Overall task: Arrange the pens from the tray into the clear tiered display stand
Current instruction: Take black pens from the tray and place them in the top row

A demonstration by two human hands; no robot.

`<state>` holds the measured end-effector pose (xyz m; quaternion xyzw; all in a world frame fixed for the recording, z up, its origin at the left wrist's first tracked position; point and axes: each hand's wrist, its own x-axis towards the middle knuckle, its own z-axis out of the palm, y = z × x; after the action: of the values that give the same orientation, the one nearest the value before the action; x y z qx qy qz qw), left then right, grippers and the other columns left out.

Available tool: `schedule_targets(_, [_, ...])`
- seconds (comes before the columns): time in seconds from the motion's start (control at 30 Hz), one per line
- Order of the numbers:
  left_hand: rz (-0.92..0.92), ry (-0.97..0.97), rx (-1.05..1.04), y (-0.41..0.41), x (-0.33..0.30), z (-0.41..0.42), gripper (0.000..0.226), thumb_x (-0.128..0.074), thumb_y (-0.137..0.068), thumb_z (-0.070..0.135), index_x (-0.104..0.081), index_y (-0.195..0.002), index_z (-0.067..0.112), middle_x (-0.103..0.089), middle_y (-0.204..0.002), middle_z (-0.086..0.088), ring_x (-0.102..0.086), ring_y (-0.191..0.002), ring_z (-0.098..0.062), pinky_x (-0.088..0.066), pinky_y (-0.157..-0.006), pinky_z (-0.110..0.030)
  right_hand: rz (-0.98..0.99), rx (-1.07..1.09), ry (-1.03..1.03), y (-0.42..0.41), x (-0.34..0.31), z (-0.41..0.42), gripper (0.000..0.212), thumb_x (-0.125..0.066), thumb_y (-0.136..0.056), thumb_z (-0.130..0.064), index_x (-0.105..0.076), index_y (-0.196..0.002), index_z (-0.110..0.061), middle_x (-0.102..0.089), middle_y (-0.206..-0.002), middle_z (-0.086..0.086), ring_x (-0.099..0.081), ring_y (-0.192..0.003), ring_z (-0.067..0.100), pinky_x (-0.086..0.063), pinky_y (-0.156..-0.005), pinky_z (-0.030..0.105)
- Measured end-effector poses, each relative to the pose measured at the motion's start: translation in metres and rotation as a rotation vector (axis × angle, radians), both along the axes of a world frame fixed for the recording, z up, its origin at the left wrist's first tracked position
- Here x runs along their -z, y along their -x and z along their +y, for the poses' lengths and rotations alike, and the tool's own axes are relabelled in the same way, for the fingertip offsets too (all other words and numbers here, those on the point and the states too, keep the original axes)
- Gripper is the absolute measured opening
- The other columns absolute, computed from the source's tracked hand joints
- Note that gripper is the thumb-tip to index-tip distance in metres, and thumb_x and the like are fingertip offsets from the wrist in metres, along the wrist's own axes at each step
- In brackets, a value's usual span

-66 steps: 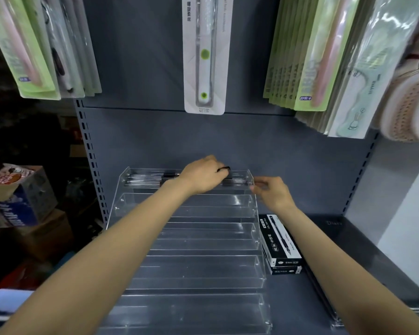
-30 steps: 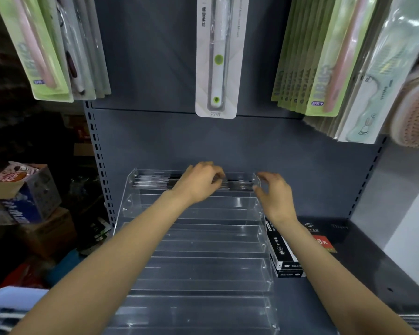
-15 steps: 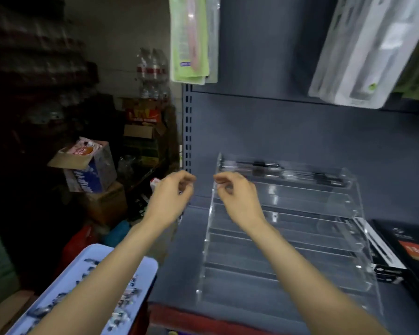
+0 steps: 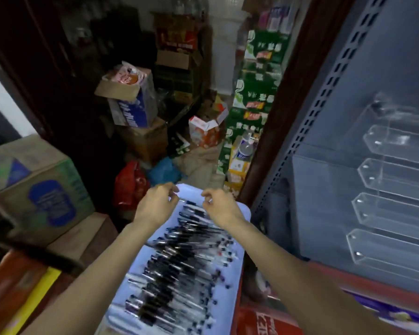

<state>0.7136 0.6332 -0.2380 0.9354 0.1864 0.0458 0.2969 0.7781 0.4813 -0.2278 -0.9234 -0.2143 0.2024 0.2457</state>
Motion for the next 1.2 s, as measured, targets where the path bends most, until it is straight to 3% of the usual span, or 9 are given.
schedule_targets(0.3, [0.215,-0.026,0.354,-0.023,0.076,0.025,0.037,-0.044,-0.096,0.008,-0.049,-0.133,0.008,-0.053,-0.129,-0.018,-0.053,-0.113,-0.033,-0.043,-0.096,-0.040,-0.012,0.062,0.275,-0.031,0.077,0.012,0.041,-0.043,-0.099,-0.013,-0.042,-0.140,-0.011,-0.059,-0.119,0.017,-0.061,-0.095,0.032,-0.054,-0.081,0.044])
schedule_targets(0.4, [0.190,0.020,0.334,-0.040,0.083,0.023,0.031,-0.049,-0.095,0.009,-0.057,-0.124,0.005,-0.053,-0.129,-0.016,-0.051,-0.117,-0.032,-0.040,-0.100,-0.036,-0.006,0.150,0.338,-0.040,0.091,0.011,0.018,-0.043,-0.097,-0.008,-0.060,-0.099,-0.012,-0.057,-0.091,0.011,-0.060,-0.099,0.027,-0.049,-0.083,0.038])
schedule_targets(0.5, [0.196,0.043,0.344,-0.052,0.092,0.024,0.025,-0.055,-0.091,0.009,-0.063,-0.115,0.006,-0.060,-0.122,-0.014,-0.057,-0.108,-0.031,-0.045,-0.094,-0.037,0.035,0.516,0.502,-0.046,0.092,0.008,0.019,-0.043,-0.091,0.003,-0.060,-0.085,0.002,-0.063,-0.084,0.014,-0.061,-0.084,0.025,-0.046,-0.072,0.034])
schedule_targets(0.63, [0.217,0.173,0.328,-0.060,0.109,0.027,0.019,-0.064,-0.084,0.003,-0.066,-0.103,0.004,-0.063,-0.108,-0.010,-0.059,-0.100,-0.027,-0.048,-0.092,-0.040,0.185,0.310,0.148,-0.047,0.098,0.013,0.025,-0.045,-0.091,0.003,-0.066,-0.101,0.013,-0.065,-0.105,0.031,-0.062,-0.101,0.042,-0.052,-0.087,0.049])
schedule_targets(0.73, [0.225,0.230,0.320,-0.065,0.113,0.028,0.014,-0.066,-0.082,0.001,-0.066,-0.096,0.004,-0.066,-0.103,-0.011,-0.061,-0.094,-0.025,-0.050,-0.089,-0.035,0.206,0.293,0.173,-0.051,0.099,0.004,0.027,-0.048,-0.095,-0.007,-0.067,-0.080,0.004,-0.065,-0.086,0.023,-0.061,-0.083,0.035,-0.051,-0.082,0.040])
schedule_targets(0.83, [0.218,0.247,0.345,-0.067,0.115,0.029,0.008,-0.067,-0.081,0.004,-0.065,-0.087,0.009,-0.067,-0.098,-0.008,-0.061,-0.090,-0.021,-0.050,-0.086,-0.032,0.233,0.251,0.120,-0.049,0.100,0.004,0.038,-0.048,-0.094,-0.002,-0.039,-0.058,-0.012,-0.048,-0.070,0.022,-0.046,-0.068,0.030,-0.048,-0.082,0.046])
schedule_targets(0.97, [0.111,0.559,0.277,-0.061,0.106,0.030,0.013,-0.061,-0.087,0.002,-0.060,-0.077,0.011,-0.064,-0.082,0.004,-0.062,-0.080,-0.010,-0.050,-0.081,-0.023,0.109,0.349,0.025,-0.047,0.104,-0.005,0.038,-0.047,-0.085,0.004,-0.034,-0.059,-0.020,-0.027,-0.062,0.017,-0.030,-0.055,0.025,-0.046,-0.093,0.055])
schedule_targets(1.1, [-0.077,0.902,0.022,-0.053,0.076,0.024,0.012,-0.055,-0.092,0.007,-0.056,-0.081,0.012,-0.062,-0.086,-0.005,-0.063,-0.076,-0.005,-0.048,-0.068,-0.007,0.094,0.270,-0.019,-0.037,0.082,-0.009,0.014,-0.048,-0.095,-0.005,-0.061,-0.090,-0.006,-0.055,-0.082,0.006,-0.049,-0.074,0.018,-0.042,-0.082,0.033])
schedule_targets(1.2, [-0.189,1.054,-0.138,-0.056,0.052,0.017,0.013,-0.050,-0.095,0.014,-0.050,-0.082,0.014,-0.060,-0.090,-0.004,-0.064,-0.073,-0.007,-0.052,-0.065,-0.014,0.108,0.294,-0.166,-0.030,0.058,-0.010,0.018,-0.047,-0.098,-0.009,-0.059,-0.106,0.001,-0.061,-0.104,0.017,-0.056,-0.097,0.032,-0.044,-0.087,0.040])
